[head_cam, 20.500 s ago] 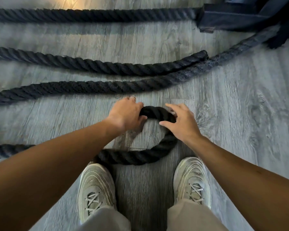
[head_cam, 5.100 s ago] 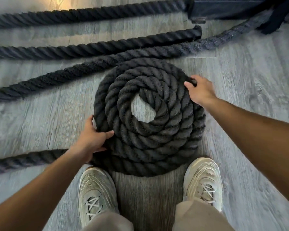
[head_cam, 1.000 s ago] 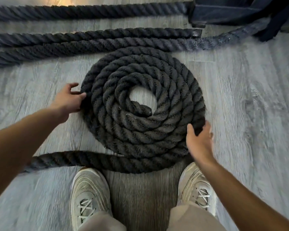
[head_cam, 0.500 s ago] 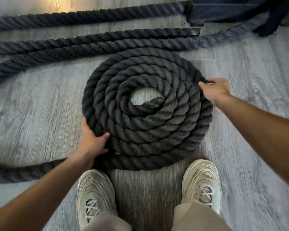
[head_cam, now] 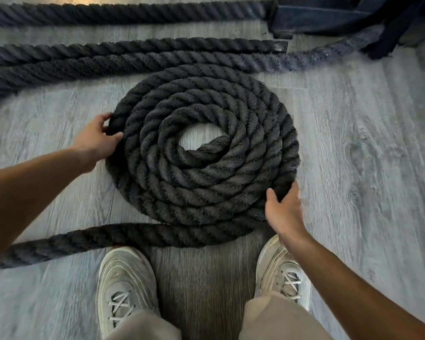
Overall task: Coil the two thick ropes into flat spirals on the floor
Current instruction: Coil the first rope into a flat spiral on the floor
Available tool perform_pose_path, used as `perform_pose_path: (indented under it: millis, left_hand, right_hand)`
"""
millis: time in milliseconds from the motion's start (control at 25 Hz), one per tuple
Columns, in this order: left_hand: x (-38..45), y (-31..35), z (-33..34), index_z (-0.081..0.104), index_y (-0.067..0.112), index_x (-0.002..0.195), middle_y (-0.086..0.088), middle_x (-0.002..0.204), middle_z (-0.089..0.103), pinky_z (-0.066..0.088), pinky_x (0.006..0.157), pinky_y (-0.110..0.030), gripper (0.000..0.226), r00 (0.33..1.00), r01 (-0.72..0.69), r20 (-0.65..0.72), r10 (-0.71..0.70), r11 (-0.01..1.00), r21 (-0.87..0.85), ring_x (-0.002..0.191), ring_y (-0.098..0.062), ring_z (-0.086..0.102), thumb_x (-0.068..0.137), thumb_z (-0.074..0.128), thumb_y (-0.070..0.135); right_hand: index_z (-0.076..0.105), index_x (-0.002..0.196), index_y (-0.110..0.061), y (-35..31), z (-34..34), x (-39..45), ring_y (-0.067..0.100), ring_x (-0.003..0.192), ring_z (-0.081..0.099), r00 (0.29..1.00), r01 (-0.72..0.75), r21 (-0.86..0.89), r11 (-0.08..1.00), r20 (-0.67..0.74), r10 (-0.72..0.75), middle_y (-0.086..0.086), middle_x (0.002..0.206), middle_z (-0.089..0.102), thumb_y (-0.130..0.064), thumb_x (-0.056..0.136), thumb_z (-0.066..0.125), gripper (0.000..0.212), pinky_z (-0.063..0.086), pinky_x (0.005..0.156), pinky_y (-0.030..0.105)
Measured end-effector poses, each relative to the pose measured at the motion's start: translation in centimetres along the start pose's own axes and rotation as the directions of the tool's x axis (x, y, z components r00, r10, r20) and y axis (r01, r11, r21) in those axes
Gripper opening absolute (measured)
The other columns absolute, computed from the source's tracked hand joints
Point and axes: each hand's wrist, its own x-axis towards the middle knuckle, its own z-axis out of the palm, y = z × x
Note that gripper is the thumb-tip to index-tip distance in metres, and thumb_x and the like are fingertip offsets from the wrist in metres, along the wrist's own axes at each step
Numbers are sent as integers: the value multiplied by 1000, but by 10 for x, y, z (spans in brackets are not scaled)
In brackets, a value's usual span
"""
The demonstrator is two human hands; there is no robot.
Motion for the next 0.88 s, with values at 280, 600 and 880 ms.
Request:
perform_pose_path:
  millis: [280,600,880]
  left_hand:
    - [-54,-27,17,25,42,155,-9,139,59,53,98,-53,76,995,89,-36,-96,982,-165,118,-28,61,96,62,9]
    - [-97,-50,33,34,23,139,-14,128,62,58,82,-49,61,956,256,-69,-284,928,-270,100,-26,65,90,71,18]
    - [-15,-7,-3,39,28,151,-1,126,58,53,86,-40,63,999,36,-2,-37,992,-125,108,-18,61,96,68,19]
  right_hand:
    - [47,145,-26,-49,-31,61,26,125,56,989,149,35,988,-10,-149,3,142,57,-29,97,62,50,44,108,44]
    - [54,142,-25,-100,-32,86,19,107,65,975,177,121,977,-154,-157,2,134,62,-37,88,73,58,55,71,20]
    - [-11,158,-39,12,31,-49,37,150,23,997,-37,87,996,71,30,11,169,4,-40,98,58,92,41,105,46]
